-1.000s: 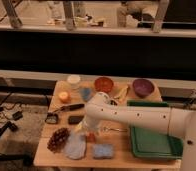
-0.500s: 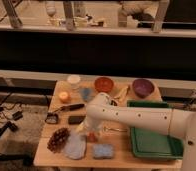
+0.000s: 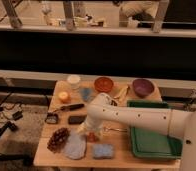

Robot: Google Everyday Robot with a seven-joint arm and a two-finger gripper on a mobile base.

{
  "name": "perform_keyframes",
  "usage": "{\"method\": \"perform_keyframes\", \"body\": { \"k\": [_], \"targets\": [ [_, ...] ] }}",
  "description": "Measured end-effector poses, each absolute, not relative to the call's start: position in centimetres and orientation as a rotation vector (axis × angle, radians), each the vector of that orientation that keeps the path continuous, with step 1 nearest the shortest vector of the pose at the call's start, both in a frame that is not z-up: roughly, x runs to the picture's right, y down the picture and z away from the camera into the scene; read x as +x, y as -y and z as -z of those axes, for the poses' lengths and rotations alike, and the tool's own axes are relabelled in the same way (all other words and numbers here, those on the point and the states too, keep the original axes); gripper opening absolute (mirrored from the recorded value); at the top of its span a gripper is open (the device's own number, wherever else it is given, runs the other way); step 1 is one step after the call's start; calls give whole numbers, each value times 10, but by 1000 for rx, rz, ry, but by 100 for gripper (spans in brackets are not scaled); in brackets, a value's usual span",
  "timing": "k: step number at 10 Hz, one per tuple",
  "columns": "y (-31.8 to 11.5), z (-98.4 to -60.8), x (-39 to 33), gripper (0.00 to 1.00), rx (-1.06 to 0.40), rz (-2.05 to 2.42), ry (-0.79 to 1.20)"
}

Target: Place pepper in tray

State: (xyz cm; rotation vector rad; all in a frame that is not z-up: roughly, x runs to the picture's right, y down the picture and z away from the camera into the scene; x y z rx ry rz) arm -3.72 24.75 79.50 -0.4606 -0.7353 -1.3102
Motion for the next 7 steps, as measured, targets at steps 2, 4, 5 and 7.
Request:
{"method": "perform_keyframes", "body": {
  "k": [2,4,5,7],
  "targets": [
    [-248,-796,-35,70,-462,1305,734],
    [-248,-798,-32,59,-464,1300,737],
    [-249,-799,-33,59,-464,1301,739],
    [-251,-800,-35,59,-468,1309,745]
  ]
}}
